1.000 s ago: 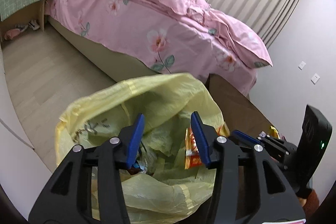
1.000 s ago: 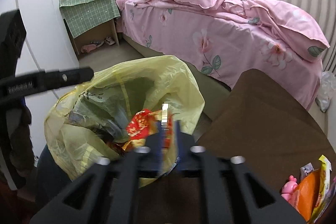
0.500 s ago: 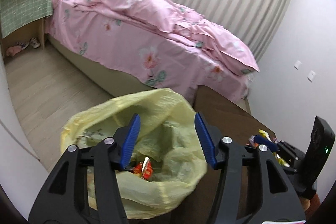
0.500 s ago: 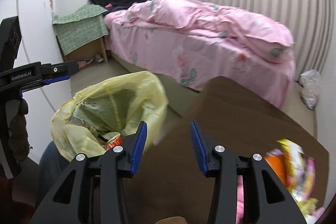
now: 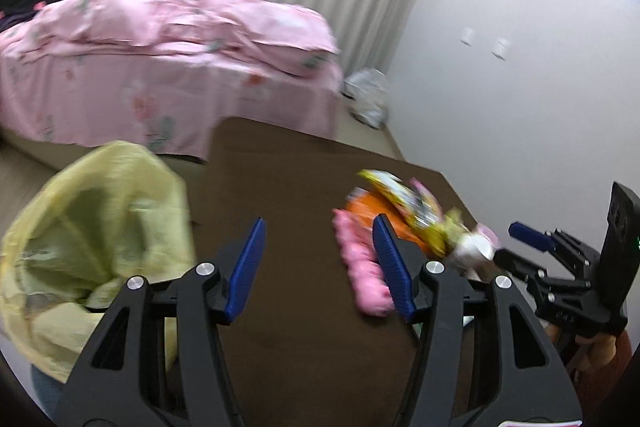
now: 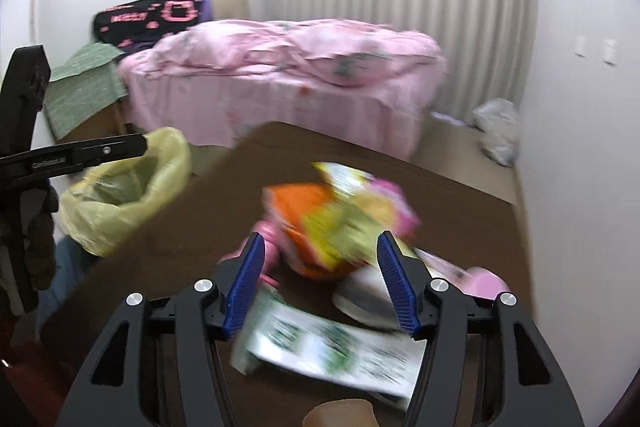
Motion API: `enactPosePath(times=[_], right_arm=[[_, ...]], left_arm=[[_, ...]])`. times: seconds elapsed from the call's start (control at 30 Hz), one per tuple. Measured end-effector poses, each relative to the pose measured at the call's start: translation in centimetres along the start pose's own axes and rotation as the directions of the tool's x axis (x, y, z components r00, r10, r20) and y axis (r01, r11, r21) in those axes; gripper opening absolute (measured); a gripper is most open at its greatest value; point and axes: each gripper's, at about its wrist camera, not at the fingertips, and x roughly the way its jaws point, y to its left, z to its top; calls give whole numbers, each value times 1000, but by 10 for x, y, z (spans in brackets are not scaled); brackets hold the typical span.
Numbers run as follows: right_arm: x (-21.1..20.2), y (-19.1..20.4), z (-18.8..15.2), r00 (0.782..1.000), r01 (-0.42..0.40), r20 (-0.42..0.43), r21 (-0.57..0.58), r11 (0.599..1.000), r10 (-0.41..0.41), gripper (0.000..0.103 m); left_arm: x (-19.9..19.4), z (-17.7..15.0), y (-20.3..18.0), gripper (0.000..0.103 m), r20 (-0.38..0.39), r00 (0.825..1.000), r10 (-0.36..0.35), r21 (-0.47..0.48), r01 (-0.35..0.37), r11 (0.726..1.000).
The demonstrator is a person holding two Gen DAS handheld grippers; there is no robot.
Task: Collect trash
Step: 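Grasp the green-gold wrapper with the left gripper while the right gripper returns to the pile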
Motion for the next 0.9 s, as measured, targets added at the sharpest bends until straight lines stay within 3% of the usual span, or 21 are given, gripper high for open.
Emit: enactPosePath(times=[0.17,0.3,0.53,0.63,0.73,0.8,0.9], right_arm=[[-26,-43,-32,996,93,-4,52,994,-92,55],[-39,-62,-49,990,143,-3,74,987,-143,55],[-38,-82,-69,989,148,-33,140,979,-145,55],[-35,-81,-76,985,168,-50,121,978,-163,55],[-35,-79,-79,984,176,-52,100,979,-171,55],[-35,-77,-80,983,178,-51,89,980,-174,55],[-32,-75,-79,984,173,-59,87,981,-168,55]], left_arm=[[24,-8,-45,53,-53,995,-82,97,87,991],[43,-11,-83,53,-79,985,-156,187,169,968],[96,-7,-142,53,-95,987,-129,356,155,922],[129,-5,-148,48,-146,986,-79,347,126,929],[151,-6,-141,20,-227,972,-65,271,127,954],[148,-7,-132,15,-240,967,-91,218,145,965],[129,-12,-120,15,-215,973,-87,195,130,972]])
